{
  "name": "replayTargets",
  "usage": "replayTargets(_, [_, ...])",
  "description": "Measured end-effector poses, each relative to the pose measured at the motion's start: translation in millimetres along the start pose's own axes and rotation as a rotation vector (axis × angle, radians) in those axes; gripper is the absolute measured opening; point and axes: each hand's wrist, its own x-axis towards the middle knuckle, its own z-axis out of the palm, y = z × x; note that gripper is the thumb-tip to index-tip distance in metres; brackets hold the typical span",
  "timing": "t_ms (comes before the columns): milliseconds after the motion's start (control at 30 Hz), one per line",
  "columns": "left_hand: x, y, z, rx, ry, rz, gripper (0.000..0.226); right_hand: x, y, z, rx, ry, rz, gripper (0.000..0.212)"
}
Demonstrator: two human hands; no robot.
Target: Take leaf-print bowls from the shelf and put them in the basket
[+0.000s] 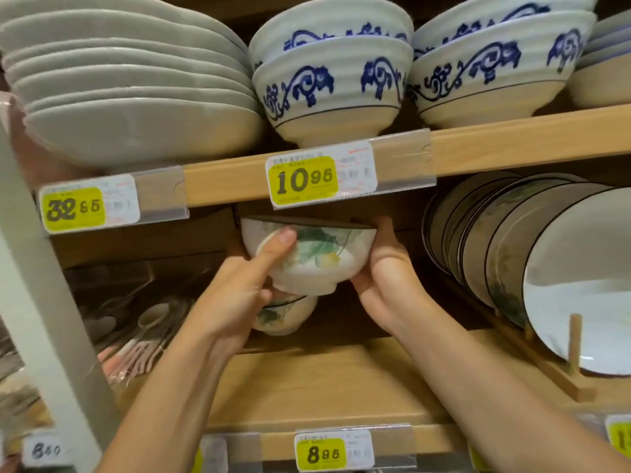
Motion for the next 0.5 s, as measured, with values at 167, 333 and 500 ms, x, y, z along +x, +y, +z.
replayTargets(167, [59.2,11.0,-27.5,0.092,0.344,0.008,0.051,39.1,7.6,37.0,0.062,-0.118,-0.031,0.038])
replayTargets(333, [89.3,-29.4,-31.6,0.036,0.414,0.167,0.057,68.1,35.3,57.8,-0.231,-0.112,-0.031,0.033])
replayTargets(500, [93.8,-62.6,-38.1,0.079,0.466,0.149,0.057,90.3,54.7,53.3,-0.419,-0.096,-0.073,0.034])
